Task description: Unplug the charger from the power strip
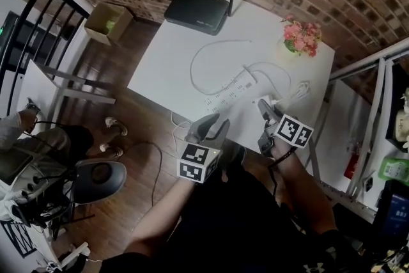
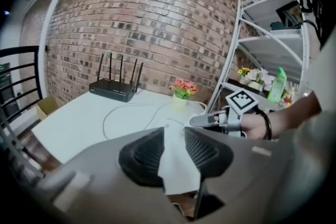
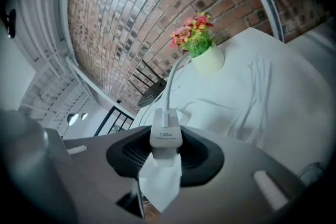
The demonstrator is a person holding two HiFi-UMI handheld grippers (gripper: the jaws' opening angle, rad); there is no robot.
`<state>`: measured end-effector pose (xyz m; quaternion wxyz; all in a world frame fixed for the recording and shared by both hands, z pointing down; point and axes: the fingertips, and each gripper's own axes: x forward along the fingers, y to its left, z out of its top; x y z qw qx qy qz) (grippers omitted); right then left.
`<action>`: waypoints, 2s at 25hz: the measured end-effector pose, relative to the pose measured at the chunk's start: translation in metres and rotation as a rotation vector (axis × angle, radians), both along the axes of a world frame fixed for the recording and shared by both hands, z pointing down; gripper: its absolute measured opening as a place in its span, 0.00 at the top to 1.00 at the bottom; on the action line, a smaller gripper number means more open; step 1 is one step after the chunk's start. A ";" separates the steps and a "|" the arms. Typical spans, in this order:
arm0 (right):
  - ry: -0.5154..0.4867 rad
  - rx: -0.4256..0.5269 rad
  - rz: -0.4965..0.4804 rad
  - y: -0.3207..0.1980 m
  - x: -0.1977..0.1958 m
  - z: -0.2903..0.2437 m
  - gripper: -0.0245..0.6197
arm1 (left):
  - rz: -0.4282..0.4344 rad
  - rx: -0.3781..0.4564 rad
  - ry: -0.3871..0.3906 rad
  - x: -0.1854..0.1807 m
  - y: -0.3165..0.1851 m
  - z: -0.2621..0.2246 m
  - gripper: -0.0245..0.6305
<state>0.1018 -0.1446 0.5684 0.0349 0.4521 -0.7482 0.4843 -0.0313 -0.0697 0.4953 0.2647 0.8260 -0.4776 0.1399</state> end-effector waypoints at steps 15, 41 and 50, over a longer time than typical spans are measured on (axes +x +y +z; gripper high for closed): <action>-0.041 -0.144 0.124 0.012 0.019 0.055 0.74 | -0.001 -0.054 0.022 -0.008 0.013 0.008 0.77; 0.010 -0.250 0.169 0.031 0.046 0.083 0.68 | 0.013 -0.084 0.020 0.016 0.026 0.022 0.77; 0.208 -0.243 0.096 0.040 0.056 0.080 0.61 | 0.008 -0.076 0.010 0.014 0.023 0.019 0.77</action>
